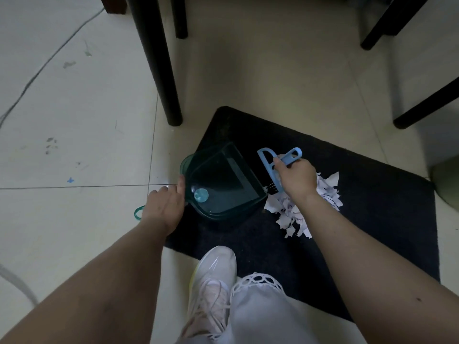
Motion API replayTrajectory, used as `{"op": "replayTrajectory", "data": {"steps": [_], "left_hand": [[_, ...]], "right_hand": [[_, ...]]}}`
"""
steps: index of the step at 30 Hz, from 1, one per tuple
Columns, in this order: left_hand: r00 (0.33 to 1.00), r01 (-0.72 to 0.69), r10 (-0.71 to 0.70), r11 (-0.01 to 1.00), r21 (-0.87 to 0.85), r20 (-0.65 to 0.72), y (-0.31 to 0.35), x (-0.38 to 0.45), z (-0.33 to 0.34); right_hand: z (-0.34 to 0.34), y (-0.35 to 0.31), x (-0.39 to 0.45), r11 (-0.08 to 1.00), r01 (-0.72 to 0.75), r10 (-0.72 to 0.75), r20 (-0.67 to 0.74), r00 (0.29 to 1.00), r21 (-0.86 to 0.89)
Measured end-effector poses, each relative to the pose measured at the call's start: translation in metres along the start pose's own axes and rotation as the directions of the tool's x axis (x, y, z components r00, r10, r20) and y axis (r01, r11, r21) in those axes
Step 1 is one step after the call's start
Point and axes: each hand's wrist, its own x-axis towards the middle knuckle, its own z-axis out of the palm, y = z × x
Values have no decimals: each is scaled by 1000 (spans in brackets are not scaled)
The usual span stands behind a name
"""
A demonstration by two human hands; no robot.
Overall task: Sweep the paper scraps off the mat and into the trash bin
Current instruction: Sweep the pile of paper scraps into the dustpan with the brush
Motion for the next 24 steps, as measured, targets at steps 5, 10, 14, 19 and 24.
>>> {"op": "replayTrajectory", "data": {"steps": [5,10,14,19,24], "left_hand": [[992,-125,123,985,122,23,-9,4,-2],[986,-165,166,973,163,8,-13,9,-3],[980,-185,195,967,177,-42,-20,13,-3],[965,-242,257,952,186,-57,-19,12,-2],[946,-309,325,912,268,-16,-14,14,-2]], "right_hand": [[-22,8,9,996,-43,35,-102,994,-79],[-37,23,11,962,-130,70,-245,967,-240],[-39,36,8,929,-177,82,-284,955,-326],[-33,54,4,898,-201,88,-288,953,-390],[-26,70,8,887,-212,80,-316,945,-409]]}}
